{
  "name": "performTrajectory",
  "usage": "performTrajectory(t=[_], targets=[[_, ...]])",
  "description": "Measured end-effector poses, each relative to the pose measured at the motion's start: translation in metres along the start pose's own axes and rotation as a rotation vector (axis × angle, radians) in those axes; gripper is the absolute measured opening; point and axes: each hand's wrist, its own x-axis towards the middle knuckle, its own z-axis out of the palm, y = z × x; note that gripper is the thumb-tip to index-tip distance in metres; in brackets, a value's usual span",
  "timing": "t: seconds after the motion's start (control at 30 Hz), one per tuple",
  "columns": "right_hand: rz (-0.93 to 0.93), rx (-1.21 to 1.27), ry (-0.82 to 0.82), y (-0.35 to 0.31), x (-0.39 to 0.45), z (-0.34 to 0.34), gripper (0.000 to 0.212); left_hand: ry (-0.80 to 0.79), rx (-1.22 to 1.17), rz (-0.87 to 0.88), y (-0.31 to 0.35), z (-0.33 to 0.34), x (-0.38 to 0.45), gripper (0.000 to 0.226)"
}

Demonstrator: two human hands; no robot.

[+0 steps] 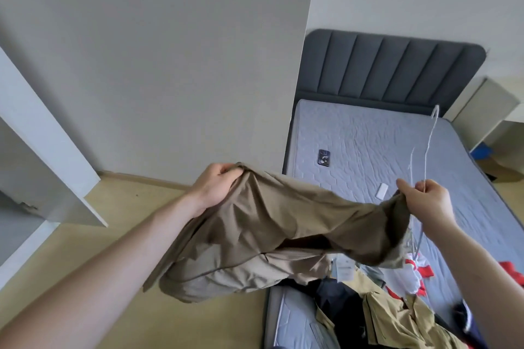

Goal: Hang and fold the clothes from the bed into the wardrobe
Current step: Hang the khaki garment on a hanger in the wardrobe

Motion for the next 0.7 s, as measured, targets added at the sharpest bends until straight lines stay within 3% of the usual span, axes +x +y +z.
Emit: performTrajectory(t=[0.1,0.23,0.37,0.47,0.53,0.63,0.7], targets=[[-0.061,-0.147,-0.014,0.007,-0.002,0.006,0.040,-0.016,-0.185,-0.110,0.023,0.000,-0.005,0.030],[-0.115,-0.275,-0.174,0.012,-0.036,0.025,0.034,0.013,-0.330,-0.238,0.049,-0.003,-0.006,0.032],[-0.117,-0.039,-0.522,0.005,-0.116,0.057,0.044,-0.007,-0.471,-0.316,0.064,0.001,-0.007,0.034],[-0.107,0.099,-0.740,0.001,-0.166,0.088,0.072,-0.026,-0.503,-0.333,0.068,0.005,-0.010,0.046],[-0.138,0.133,-0.738,0.005,-0.175,0.108,0.083,-0.058,-0.492,-0.318,0.070,0.007,-0.013,0.044],[-0.171,0.031,-0.663,0.019,-0.165,0.132,0.049,-0.127,-0.445,-0.280,0.079,0.004,-0.021,0.032],[-0.166,-0.054,-0.627,0.032,-0.154,0.143,0.043,-0.170,-0.398,-0.252,0.084,-0.002,-0.027,0.029]])
